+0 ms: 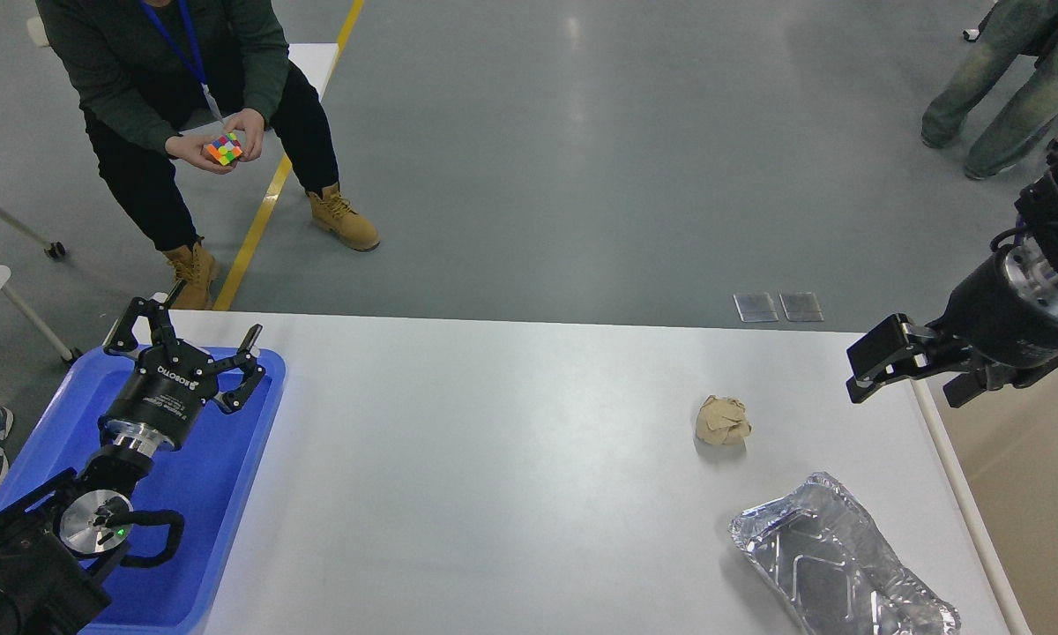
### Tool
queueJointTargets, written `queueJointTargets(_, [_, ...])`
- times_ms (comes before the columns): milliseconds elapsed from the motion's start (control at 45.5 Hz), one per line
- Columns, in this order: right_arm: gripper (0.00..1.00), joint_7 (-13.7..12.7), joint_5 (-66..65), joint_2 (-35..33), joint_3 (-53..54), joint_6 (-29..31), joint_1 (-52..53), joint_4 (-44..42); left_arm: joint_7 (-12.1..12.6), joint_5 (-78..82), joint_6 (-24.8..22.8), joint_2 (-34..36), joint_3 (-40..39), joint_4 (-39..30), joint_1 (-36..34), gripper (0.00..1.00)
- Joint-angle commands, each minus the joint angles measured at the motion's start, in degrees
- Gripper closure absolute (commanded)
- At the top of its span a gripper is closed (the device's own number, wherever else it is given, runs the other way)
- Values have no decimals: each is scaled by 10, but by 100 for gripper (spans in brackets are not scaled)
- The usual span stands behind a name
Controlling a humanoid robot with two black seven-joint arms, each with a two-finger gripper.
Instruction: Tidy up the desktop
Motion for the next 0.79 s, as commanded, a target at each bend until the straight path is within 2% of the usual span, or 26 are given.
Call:
queueJointTargets(0, [0, 0, 0, 0, 0, 0, 1, 0, 0, 1, 0, 0, 1, 0, 0, 1])
queueJointTargets(769, [0, 1, -1, 4, 18, 1, -10, -17, 0, 2, 0, 0, 0, 0, 0, 1])
